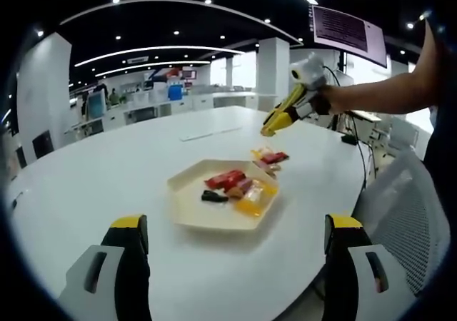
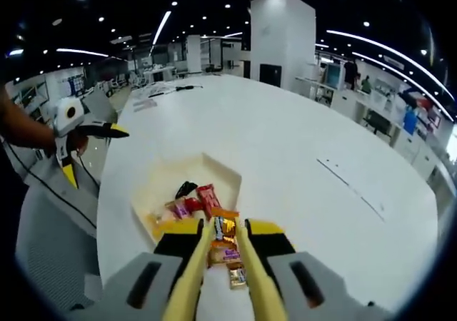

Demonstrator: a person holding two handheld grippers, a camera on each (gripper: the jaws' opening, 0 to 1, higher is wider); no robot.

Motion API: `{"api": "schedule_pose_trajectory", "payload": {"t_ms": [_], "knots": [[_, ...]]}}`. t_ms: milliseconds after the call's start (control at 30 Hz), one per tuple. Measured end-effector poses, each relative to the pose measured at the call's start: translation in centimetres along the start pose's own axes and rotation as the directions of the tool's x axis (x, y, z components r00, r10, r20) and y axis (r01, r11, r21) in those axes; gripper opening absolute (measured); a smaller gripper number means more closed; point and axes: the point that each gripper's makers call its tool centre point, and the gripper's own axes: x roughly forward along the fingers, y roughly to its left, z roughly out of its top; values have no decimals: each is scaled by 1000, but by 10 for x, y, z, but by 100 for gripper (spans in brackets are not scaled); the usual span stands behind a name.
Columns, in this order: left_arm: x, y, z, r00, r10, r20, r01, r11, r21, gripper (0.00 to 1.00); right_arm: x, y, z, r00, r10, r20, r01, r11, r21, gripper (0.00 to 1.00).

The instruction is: Place the target food into the container with the food tongs after gripping and lifting it, then release it inside without dropping or visibly crushing the food.

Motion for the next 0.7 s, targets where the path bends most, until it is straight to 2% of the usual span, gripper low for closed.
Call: {"api": "schedule_pose_trajectory", "payload": {"t_ms": [500, 700], "knots": [[-1, 1, 1, 1000, 7, 3, -7, 1000, -2, 100, 45, 55, 51, 994, 101, 43, -98, 993, -65, 22], [-1, 3, 2, 1000, 14, 10, -14, 1000, -5, 100, 60, 75, 64, 990, 132, 58, -127, 988, -88, 22]]}}
